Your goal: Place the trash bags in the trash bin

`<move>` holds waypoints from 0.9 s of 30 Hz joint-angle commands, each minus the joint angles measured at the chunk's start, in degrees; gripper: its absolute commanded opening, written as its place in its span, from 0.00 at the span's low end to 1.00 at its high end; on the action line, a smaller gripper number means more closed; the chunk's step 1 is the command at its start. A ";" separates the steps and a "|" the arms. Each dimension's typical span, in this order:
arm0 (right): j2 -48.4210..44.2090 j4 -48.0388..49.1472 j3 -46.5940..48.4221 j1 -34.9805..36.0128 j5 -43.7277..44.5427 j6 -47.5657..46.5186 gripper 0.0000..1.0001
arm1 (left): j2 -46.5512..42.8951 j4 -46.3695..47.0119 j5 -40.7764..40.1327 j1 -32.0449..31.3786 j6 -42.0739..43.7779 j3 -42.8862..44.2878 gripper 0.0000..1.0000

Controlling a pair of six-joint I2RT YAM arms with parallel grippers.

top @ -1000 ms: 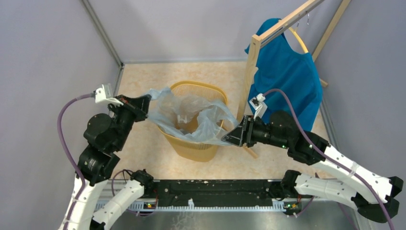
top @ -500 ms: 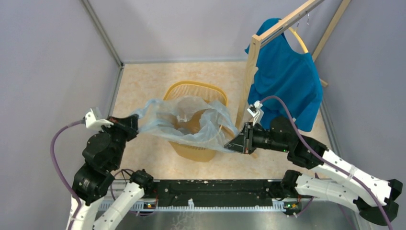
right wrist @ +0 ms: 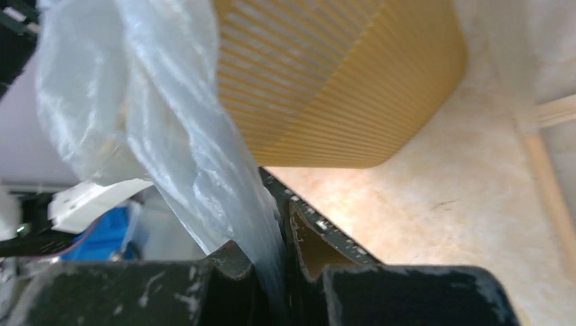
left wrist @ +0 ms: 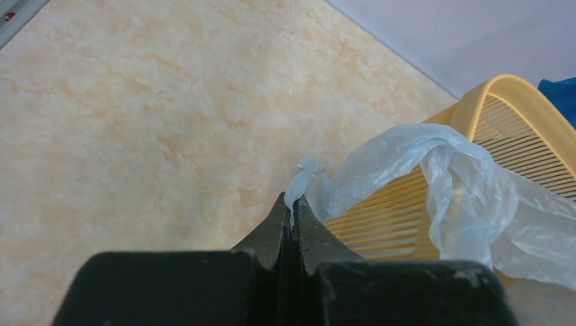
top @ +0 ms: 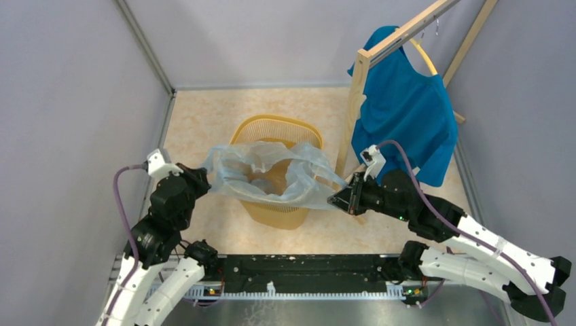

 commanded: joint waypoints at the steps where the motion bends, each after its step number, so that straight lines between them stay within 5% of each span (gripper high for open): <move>1: -0.65 3.02 -3.66 -0.13 10.77 -3.55 0.10 | 4.47 6.79 -1.83 -0.21 3.03 -1.42 0.00; 10: 6.19 16.78 -6.58 -0.13 14.10 -11.63 0.22 | 11.26 5.44 1.13 -0.15 0.41 -2.58 0.00; 18: 14.26 28.75 -7.39 4.61 16.39 -14.77 0.35 | 5.53 0.83 0.18 -0.17 -0.37 -6.53 0.06; 22: 17.07 32.46 -7.69 5.73 16.39 -14.12 0.40 | 3.72 -0.78 0.05 -0.20 0.18 -5.82 0.21; 27: 12.73 26.08 -8.27 5.74 19.68 -12.26 0.52 | 4.36 -4.04 -0.27 -0.12 2.13 0.38 0.47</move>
